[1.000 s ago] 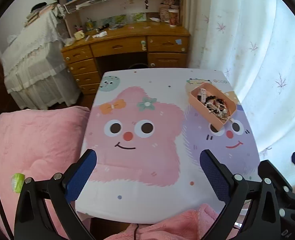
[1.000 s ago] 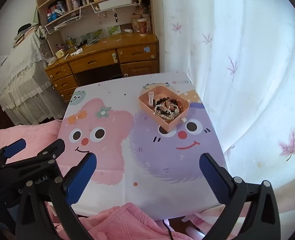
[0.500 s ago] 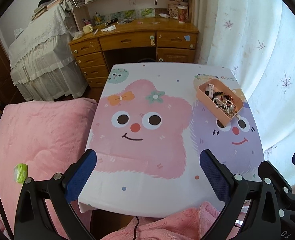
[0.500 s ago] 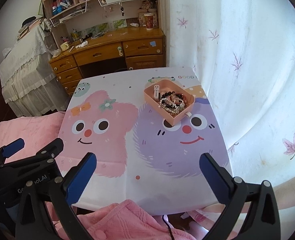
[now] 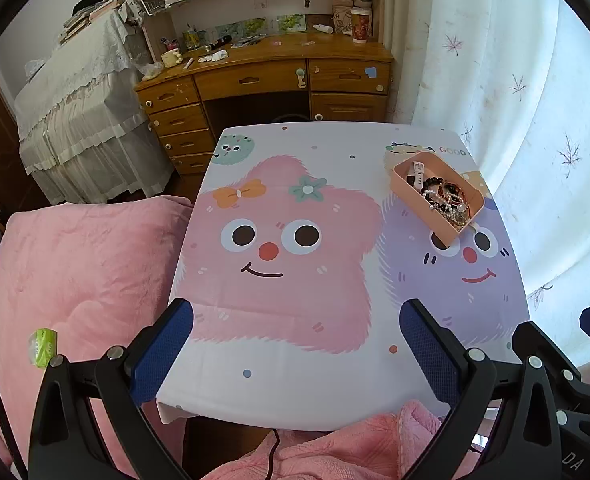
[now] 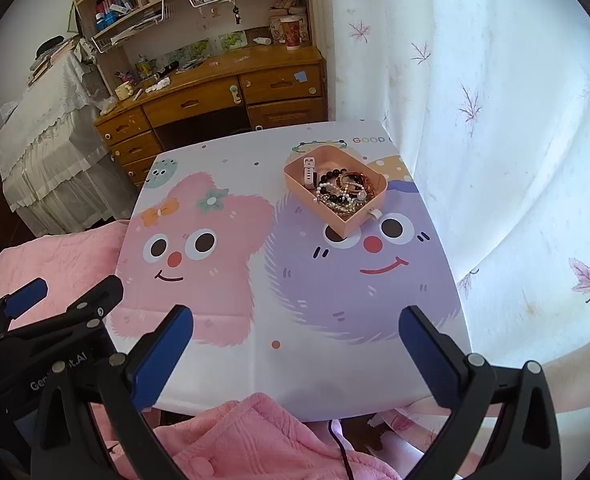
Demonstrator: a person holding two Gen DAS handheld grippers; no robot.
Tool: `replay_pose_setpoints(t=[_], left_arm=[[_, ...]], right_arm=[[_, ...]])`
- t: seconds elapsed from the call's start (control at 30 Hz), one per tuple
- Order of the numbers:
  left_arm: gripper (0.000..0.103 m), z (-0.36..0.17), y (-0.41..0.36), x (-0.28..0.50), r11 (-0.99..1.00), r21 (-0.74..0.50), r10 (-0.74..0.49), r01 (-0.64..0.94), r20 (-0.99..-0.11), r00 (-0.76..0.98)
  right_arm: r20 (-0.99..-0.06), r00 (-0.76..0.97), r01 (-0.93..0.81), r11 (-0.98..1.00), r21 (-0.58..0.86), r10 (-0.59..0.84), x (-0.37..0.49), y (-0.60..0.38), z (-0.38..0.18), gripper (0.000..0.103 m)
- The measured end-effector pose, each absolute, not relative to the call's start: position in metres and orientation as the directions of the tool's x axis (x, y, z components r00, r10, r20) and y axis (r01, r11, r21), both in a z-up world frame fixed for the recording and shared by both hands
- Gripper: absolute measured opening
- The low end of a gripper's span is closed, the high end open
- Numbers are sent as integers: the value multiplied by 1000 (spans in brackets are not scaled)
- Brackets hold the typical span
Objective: Organize jewelry
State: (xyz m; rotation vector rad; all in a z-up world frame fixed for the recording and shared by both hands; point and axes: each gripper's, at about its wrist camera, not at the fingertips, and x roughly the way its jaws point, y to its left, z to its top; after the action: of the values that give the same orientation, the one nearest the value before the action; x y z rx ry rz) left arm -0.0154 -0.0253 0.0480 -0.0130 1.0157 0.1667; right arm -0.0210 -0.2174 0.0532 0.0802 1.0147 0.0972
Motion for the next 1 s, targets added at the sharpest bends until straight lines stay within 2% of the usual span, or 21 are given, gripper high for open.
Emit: replay_pose_setpoints(t=[1.0], left_arm=[[102, 45, -30, -4, 990, 67, 121, -126, -859, 498]], right_arm=[[-866, 492, -15, 995, 99, 94, -10, -224, 46, 103]])
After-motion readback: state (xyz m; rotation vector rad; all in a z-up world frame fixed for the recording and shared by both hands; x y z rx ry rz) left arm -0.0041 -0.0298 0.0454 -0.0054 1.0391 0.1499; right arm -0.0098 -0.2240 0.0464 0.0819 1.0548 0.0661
